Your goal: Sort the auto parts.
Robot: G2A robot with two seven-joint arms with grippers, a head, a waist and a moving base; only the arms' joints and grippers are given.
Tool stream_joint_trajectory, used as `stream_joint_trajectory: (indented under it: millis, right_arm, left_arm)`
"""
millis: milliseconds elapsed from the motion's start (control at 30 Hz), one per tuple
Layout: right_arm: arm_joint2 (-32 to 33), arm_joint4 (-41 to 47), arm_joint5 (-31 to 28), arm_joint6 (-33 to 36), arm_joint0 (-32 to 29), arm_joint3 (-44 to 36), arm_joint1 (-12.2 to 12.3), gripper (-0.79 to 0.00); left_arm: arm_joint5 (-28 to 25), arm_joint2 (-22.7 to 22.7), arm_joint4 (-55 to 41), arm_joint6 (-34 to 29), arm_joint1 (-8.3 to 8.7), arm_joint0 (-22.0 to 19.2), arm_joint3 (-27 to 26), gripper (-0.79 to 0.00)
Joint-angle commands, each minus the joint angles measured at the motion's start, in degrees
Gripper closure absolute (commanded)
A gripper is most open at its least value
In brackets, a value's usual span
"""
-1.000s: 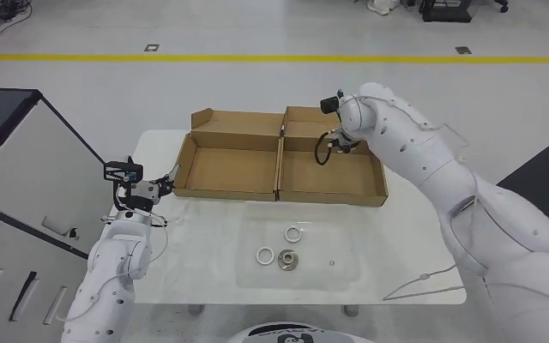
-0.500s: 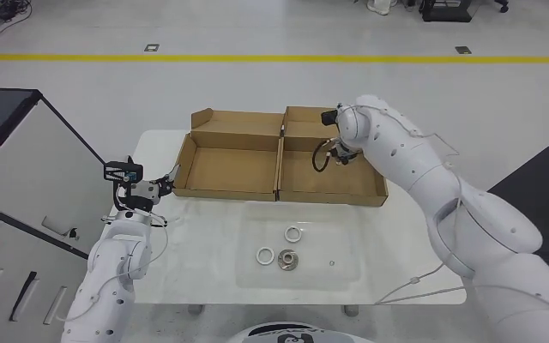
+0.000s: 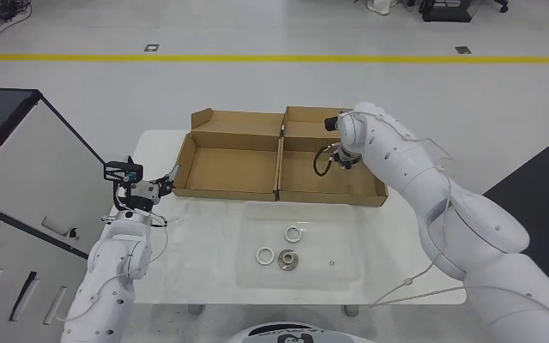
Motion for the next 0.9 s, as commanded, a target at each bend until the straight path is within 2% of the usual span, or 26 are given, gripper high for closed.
stream_joint_trajectory:
  millis: [0,533,567,600,633,667,867]
  right_arm:
    - [0.3,0.2,0.1,-0.2,-0.1,0.7,-0.3,0.0]
    - [1.6,-0.1,-0.3,-1.0,-0.8,3.6,-2.0,0.0]
    - [1.6,-0.2,-0.4,-1.1,-0.8,3.7,-2.1,-0.274]
    - [1.8,-0.1,-0.4,-1.0,-0.8,3.9,-2.1,-0.363]
    - [2.0,0.0,-0.6,-1.0,-0.8,4.0,-2.2,-0.493]
    - [2.1,0.1,-0.7,-1.0,-0.8,4.1,-2.2,-0.785]
    - [2.7,-0.6,-0.7,-1.1,-0.8,4.3,-2.5,-0.785]
  left_arm:
    - [0.0,0.0,0.0,0.0,0.0,0.0,0.0,-0.785]
    - [0.0,0.0,0.0,0.0,0.0,0.0,0.0,-0.785]
    - [0.0,0.0,0.0,0.0,0.0,0.0,0.0,-0.785]
    - [0.0,0.0,0.0,0.0,0.0,0.0,0.0,-0.785]
    - [0.0,0.0,0.0,0.0,0.0,0.0,0.0,-0.785]
    - [0.0,0.0,0.0,0.0,0.0,0.0,0.0,-0.785]
    - [0.0,0.0,0.0,0.0,0.0,0.0,0.0,-0.785]
